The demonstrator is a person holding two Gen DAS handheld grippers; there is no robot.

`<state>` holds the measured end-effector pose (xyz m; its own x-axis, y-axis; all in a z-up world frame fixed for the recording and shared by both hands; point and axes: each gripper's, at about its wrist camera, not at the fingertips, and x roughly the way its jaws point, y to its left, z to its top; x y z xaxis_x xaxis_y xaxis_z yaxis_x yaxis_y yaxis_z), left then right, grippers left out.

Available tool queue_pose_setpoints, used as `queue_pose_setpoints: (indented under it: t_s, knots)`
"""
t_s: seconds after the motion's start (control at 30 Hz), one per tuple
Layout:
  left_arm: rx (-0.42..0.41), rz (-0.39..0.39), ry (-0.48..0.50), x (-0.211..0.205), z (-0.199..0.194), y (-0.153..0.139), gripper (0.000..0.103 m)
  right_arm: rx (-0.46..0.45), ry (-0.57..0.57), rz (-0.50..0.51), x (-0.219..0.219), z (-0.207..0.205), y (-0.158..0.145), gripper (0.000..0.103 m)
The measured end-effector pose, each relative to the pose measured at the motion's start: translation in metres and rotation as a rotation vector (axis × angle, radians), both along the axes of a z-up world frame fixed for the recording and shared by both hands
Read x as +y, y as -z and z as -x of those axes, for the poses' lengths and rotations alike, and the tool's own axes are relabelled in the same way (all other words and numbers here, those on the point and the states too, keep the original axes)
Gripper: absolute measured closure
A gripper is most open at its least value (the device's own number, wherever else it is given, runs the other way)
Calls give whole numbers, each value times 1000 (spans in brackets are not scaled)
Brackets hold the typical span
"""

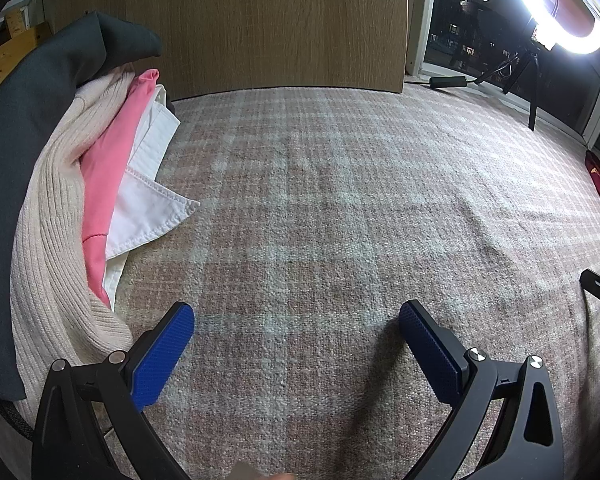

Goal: Fold clothes
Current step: 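Move both tools toward the clothes heap beside the blue shirt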

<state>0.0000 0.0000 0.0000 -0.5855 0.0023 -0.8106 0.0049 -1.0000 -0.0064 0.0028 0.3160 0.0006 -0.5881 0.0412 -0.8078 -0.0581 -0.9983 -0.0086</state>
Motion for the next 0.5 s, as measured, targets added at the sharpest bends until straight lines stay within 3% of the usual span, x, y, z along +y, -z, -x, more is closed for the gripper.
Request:
queue_pose_setpoints:
  t_s: [0.5]
  knots:
    - [-3, -11, -20, 1, 5, 0, 2, -6, -3, -1, -3, -7, 0, 0]
